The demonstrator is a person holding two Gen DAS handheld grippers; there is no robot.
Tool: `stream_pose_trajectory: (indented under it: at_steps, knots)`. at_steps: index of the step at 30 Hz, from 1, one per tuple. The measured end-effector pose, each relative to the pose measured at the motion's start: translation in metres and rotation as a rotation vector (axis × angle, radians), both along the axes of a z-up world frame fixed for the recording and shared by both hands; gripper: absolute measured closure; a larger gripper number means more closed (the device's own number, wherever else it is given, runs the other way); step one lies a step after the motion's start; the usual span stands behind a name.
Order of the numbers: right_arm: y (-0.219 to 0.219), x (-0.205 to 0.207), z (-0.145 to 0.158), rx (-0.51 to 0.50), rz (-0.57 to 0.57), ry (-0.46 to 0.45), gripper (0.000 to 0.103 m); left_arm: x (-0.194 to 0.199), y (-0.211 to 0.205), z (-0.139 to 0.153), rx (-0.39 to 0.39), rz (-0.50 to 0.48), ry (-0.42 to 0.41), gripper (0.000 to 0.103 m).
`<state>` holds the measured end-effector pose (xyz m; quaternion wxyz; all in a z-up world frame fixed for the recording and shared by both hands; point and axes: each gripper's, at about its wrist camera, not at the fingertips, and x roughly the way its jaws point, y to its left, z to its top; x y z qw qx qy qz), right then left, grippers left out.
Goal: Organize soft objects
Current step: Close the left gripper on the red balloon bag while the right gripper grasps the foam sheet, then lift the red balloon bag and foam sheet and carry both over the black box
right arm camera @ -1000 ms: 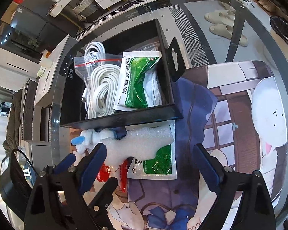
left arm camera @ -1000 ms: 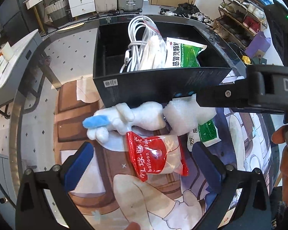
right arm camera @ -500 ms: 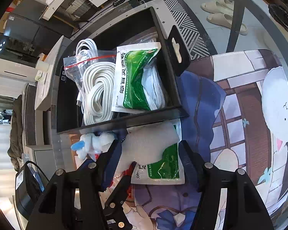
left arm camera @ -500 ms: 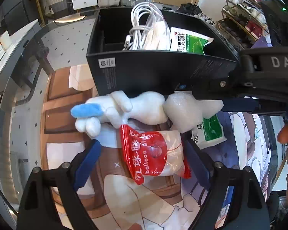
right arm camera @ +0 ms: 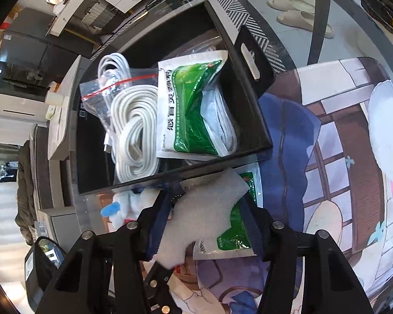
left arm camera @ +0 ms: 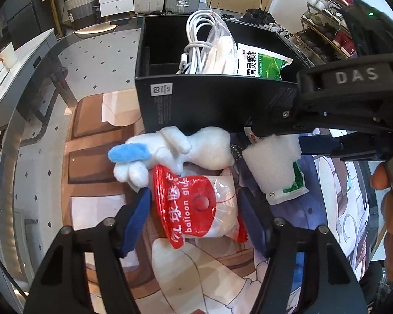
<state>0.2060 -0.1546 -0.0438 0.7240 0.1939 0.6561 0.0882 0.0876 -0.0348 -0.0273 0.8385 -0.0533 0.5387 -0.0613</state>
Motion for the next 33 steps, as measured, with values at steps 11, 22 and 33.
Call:
stream_pose_trajectory:
  at_steps: [11, 22, 33]
  knots:
    - [0.015, -0.007, -0.004, -0.087, 0.046, -0.024, 0.063, -0.004, 0.003, 0.004, 0.016, 0.01, 0.0, 0.058]
    - [0.006, -0.022, 0.013, -0.106, 0.095, -0.085, 0.064, -0.009, 0.003, 0.006, 0.024, 0.021, 0.024, 0.061]
    - [-0.008, -0.044, 0.034, -0.081, 0.149, -0.146, 0.064, -0.024, 0.012, 0.022, 0.054, 0.046, 0.005, 0.061]
